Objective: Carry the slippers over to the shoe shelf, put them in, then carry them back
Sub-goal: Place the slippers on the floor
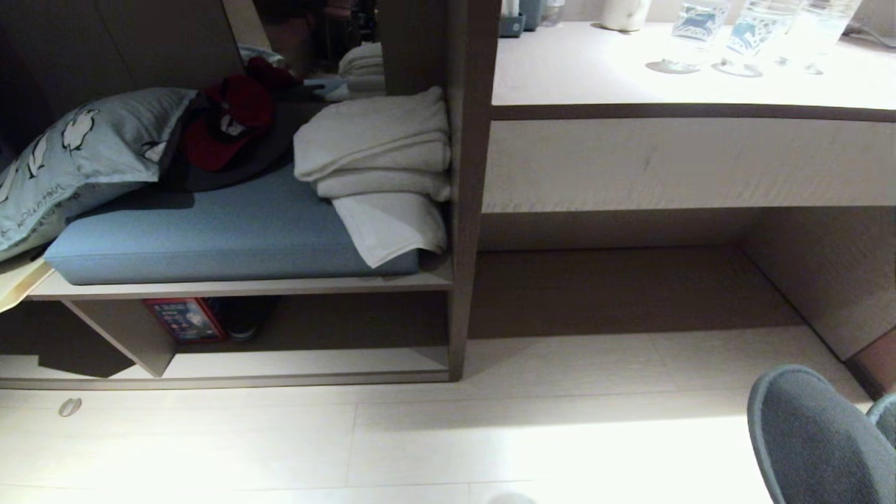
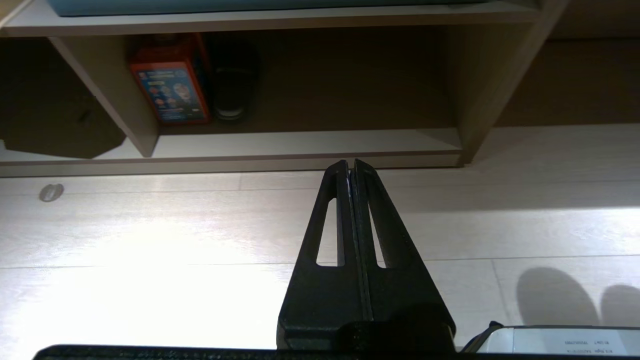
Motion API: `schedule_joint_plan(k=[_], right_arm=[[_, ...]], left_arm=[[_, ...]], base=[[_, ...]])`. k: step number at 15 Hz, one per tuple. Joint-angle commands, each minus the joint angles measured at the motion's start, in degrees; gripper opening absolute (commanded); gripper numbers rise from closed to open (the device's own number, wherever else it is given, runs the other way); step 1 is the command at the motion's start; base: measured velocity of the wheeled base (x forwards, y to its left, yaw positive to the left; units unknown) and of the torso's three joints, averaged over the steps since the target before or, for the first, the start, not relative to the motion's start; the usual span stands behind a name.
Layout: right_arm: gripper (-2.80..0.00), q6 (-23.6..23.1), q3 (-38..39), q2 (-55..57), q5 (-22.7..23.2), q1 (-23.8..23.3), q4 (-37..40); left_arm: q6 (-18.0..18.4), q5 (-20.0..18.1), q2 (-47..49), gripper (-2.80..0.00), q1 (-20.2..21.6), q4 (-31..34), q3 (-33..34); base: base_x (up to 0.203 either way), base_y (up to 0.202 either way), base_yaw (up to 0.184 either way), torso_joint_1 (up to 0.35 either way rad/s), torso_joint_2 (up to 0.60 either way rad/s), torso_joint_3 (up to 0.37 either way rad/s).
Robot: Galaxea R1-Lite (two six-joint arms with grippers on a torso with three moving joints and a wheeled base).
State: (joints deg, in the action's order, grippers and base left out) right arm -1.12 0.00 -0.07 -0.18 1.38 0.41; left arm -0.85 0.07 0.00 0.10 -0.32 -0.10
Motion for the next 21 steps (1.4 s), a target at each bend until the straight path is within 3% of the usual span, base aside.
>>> schedule_joint_plan(k=[1, 21], right_arm=[[-2.80, 0.0, 0.1, 0.1, 0.0, 0.0, 0.0], [-2.80, 0.0, 0.1, 0.1, 0.0, 0.0, 0.0]], left_arm=[[0.0, 0.0, 0.1, -2.80, 0.0, 0.0, 0.0], [0.0, 0.0, 0.1, -2.80, 0.0, 0.0, 0.0]], base=[[0.000, -0.194, 0.002, 0.001, 0.00, 0.002], [0.000, -0.197, 0.001, 0.002, 0.00, 0.002]])
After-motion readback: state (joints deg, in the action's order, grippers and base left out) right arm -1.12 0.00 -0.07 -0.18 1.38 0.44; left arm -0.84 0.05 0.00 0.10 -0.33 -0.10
